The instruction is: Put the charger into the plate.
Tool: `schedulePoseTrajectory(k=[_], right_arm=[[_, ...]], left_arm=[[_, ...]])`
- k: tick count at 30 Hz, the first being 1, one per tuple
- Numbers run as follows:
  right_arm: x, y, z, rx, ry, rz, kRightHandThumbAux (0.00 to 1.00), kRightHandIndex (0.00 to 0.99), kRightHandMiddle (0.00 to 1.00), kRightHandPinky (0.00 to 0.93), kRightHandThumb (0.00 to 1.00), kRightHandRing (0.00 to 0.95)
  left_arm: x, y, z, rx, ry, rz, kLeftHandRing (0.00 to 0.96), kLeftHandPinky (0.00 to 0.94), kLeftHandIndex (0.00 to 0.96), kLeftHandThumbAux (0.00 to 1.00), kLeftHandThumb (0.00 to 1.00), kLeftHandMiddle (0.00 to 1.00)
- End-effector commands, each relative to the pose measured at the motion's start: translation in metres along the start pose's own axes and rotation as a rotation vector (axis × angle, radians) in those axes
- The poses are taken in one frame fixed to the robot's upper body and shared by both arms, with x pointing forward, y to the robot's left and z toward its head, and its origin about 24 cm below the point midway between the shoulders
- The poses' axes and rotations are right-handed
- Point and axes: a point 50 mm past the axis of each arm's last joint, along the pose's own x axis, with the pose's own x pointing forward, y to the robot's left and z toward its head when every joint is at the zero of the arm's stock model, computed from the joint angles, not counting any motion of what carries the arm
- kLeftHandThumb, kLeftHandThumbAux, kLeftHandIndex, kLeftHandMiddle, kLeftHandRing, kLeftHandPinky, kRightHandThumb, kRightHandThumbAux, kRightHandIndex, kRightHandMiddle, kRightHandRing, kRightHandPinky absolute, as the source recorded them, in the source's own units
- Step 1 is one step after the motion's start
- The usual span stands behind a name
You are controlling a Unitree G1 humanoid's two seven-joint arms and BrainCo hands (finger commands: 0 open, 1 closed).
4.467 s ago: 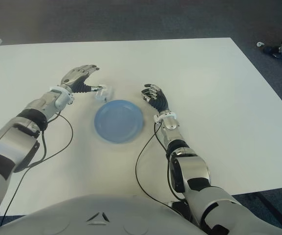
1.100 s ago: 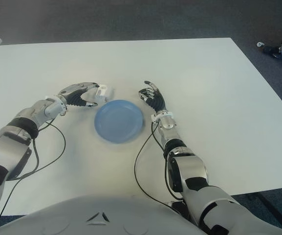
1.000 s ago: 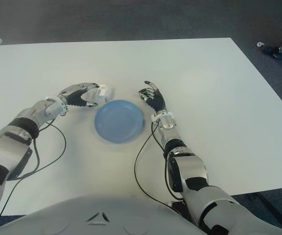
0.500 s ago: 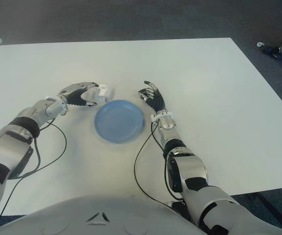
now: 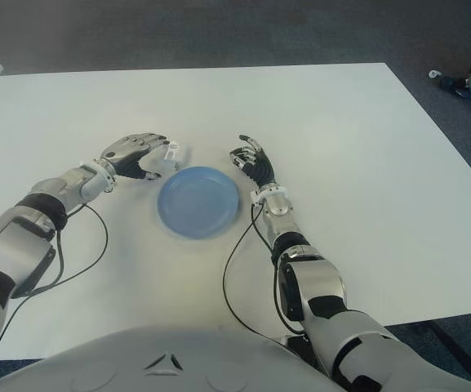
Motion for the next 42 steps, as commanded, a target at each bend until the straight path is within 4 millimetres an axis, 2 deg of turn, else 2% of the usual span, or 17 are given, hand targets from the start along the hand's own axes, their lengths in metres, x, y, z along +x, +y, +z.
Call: schedulePoseTrajectory(k=[1, 19, 32, 42], right_arm=[[-0.0208, 0.0099, -0.0377, 0.031, 0.201, 0.022, 0.713, 0.144, 0.435, 0.305, 0.000, 0.409], [-0.0203, 0.0107, -0.0377, 0.035, 0.204, 0.023, 0.672, 0.166, 0.435, 0.286, 0.000, 0.396], [-0.0199, 0.0120, -0.0379, 0.031, 0.212, 0.025, 0.650, 0.155, 0.425, 0.291, 0.000, 0.389], [-0.0195, 0.0137, -0.0374, 0.027, 0.209, 0.025, 0.640, 0.150, 0.418, 0.278, 0.000, 0.381]], left_arm=[[-0.0014, 0.0031, -0.0035, 0.091, -0.015, 0.002, 0.045, 0.049, 0.025, 0.672, 0.000, 0.060], [-0.0056, 0.0002, -0.0072, 0.269, -0.062, -0.026, 0.025, 0.024, 0.045, 0.730, 0.000, 0.053], [-0.0081, 0.0000, -0.0070, 0.248, -0.078, -0.017, 0.017, 0.032, 0.027, 0.765, 0.000, 0.041], [-0.0106, -0.0031, -0.0053, 0.149, -0.087, -0.061, 0.022, 0.046, 0.021, 0.773, 0.000, 0.038]])
